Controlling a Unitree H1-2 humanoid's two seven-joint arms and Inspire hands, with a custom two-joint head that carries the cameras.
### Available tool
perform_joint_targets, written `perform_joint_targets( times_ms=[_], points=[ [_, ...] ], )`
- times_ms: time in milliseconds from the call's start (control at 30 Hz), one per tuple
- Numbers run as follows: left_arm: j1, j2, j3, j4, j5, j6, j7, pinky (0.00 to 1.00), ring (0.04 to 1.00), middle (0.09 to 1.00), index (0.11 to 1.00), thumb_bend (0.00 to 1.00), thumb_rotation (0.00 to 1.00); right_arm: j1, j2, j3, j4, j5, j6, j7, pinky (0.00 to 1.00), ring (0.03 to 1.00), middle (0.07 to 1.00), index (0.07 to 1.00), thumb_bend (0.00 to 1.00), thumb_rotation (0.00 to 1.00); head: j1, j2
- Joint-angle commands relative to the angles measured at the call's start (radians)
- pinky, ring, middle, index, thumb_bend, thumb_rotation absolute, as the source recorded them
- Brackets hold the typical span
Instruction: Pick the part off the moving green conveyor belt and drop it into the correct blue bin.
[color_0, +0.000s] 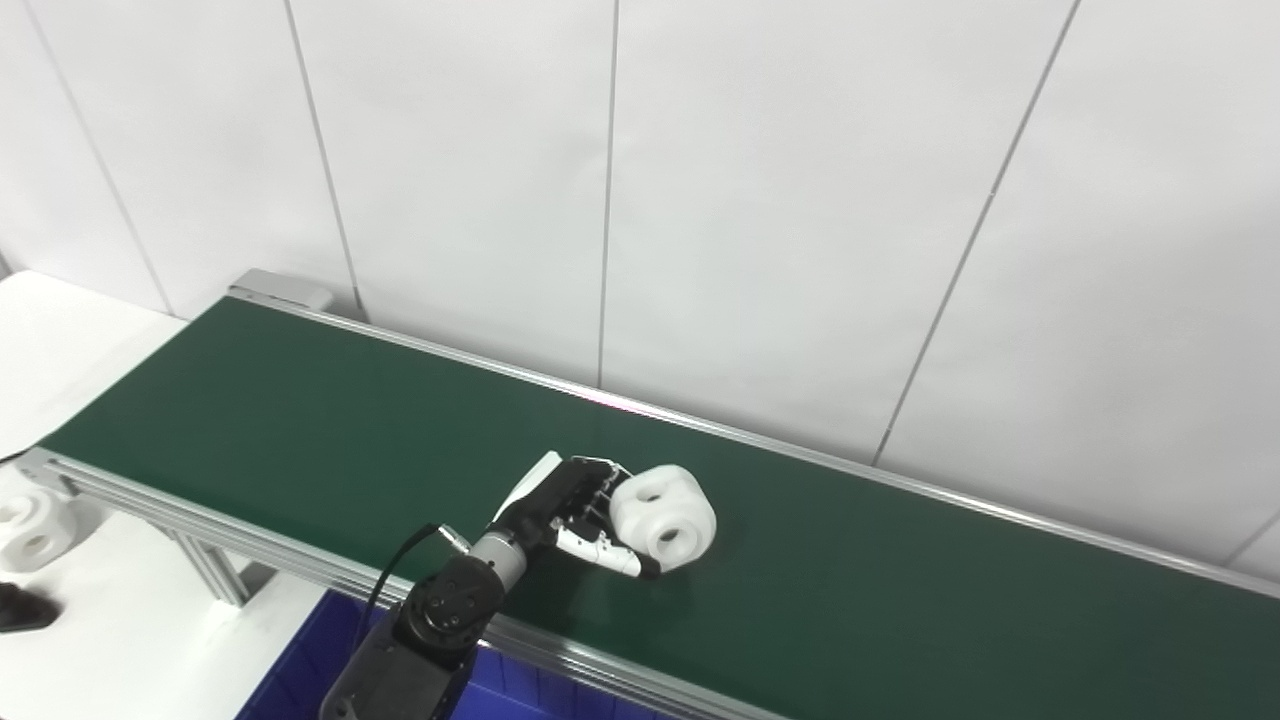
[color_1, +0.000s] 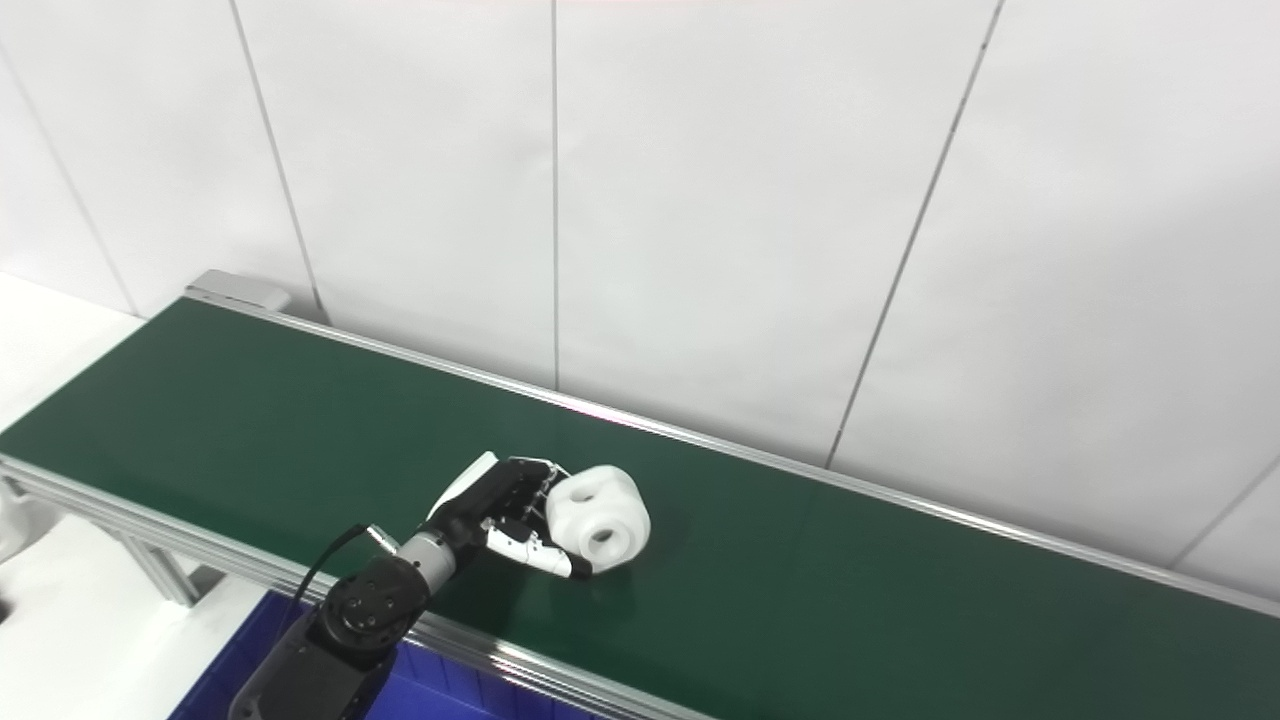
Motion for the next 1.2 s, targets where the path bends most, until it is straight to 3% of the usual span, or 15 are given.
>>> perform_joint_targets(
  times_ms=[0, 167, 333, 433, 567, 667, 700, 733, 833, 967, 1033, 1100, 1167],
  points=[
    [-0.007, -0.057, 0.004, -0.048, -0.052, 0.068, -0.002, 0.72, 0.625, 0.528, 0.493, 0.51, 0.06, -0.006, 0.007, -0.002, -0.021, -0.009, -0.044, 0.002, 0.7, 0.732, 0.845, 0.9, 0.51, 0.55, -0.003, 0.0],
    [0.009, -0.108, 0.01, -0.096, -0.055, 0.148, 0.054, 0.75, 0.626, 0.488, 0.503, 0.51, 0.03, 0.002, 0.016, 0.0, -0.041, -0.018, -0.022, 0.002, 0.69, 0.721, 0.843, 0.895, 0.5, 0.53, -0.005, 0.002],
    [0.029, -0.085, -0.01, -0.161, -0.051, 0.148, 0.047, 0.76, 0.629, 0.463, 0.524, 0.51, 0.0, 0.013, 0.025, 0.008, -0.062, -0.021, -0.006, 0.008, 0.69, 0.715, 0.842, 0.902, 0.51, 0.54, -0.01, 0.014],
    [0.043, -0.041, -0.03, -0.237, -0.053, 0.125, 0.011, 0.71, 0.597, 0.46, 0.525, 0.51, 0.0, 0.019, 0.027, 0.014, -0.078, -0.016, 0.003, 0.014, 0.68, 0.713, 0.842, 0.903, 0.51, 0.54, -0.014, 0.032],
    [0.078, 0.045, -0.066, -0.392, -0.032, 0.129, -0.05, 0.46, 0.489, 0.464, 0.509, 0.52, 0.0, 0.03, 0.029, 0.02, -0.113, -0.02, 0.027, 0.023, 0.68, 0.714, 0.849, 0.907, 0.51, 0.55, -0.017, 0.076],
    [0.113, 0.097, -0.069, -0.53, -0.056, 0.18, -0.092, 0.42, 0.471, 0.46, 0.512, 0.51, 0.0, 0.042, 0.031, 0.024, -0.159, -0.009, 0.069, 0.034, 0.67, 0.715, 0.848, 0.908, 0.52, 0.56, -0.023, 0.128],
    [0.125, 0.111, -0.068, -0.571, -0.064, 0.199, -0.102, 0.43, 0.466, 0.459, 0.516, 0.51, 0.0, 0.046, 0.031, 0.025, -0.172, -0.004, 0.079, 0.038, 0.68, 0.715, 0.855, 0.908, 0.52, 0.55, -0.023, 0.128],
    [0.143, 0.136, -0.069, -0.62, -0.072, 0.201, -0.119, 0.43, 0.464, 0.459, 0.518, 0.51, 0.0, 0.047, 0.03, 0.025, -0.182, -0.001, 0.08, 0.04, 0.69, 0.716, 0.858, 0.907, 0.52, 0.55, -0.02, 0.159],
    [0.182, 0.19, -0.073, -0.712, -0.086, 0.188, -0.155, 0.4, 0.444, 0.464, 0.518, 0.51, 0.0, 0.053, 0.029, 0.023, -0.212, -0.007, 0.098, 0.042, 0.7, 0.703, 0.853, 0.899, 0.53, 0.56, -0.014, 0.192],
    [0.234, 0.285, -0.115, -0.833, 0.03, 0.149, -0.191, 0.39, 0.451, 0.475, 0.501, 0.52, 0.0, 0.052, 0.028, 0.02, -0.263, -0.012, 0.15, 0.046, 0.71, 0.693, 0.845, 0.889, 0.55, 0.58, 0.003, 0.244],
    [0.262, 0.343, -0.157, -0.881, 0.178, 0.087, -0.188, 0.46, 0.528, 0.503, 0.476, 0.52, 0.0, 0.047, 0.023, 0.018, -0.281, -0.008, 0.173, 0.052, 0.7, 0.689, 0.847, 0.887, 0.56, 0.58, 0.009, 0.258],
    [0.284, 0.394, -0.203, -0.902, 0.331, 0.014, -0.186, 0.61, 0.596, 0.514, 0.463, 0.52, 0.0, 0.041, 0.02, 0.015, -0.293, -0.01, 0.191, 0.056, 0.71, 0.68, 0.845, 0.884, 0.56, 0.57, 0.01, 0.262],
    [0.303, 0.424, -0.239, -0.911, 0.445, -0.033, -0.192, 0.62, 0.6, 0.51, 0.464, 0.52, 0.0, 0.037, 0.018, 0.012, -0.299, -0.015, 0.205, 0.059, 0.73, 0.681, 0.845, 0.884, 0.56, 0.58, 0.009, 0.265]
  ],
)
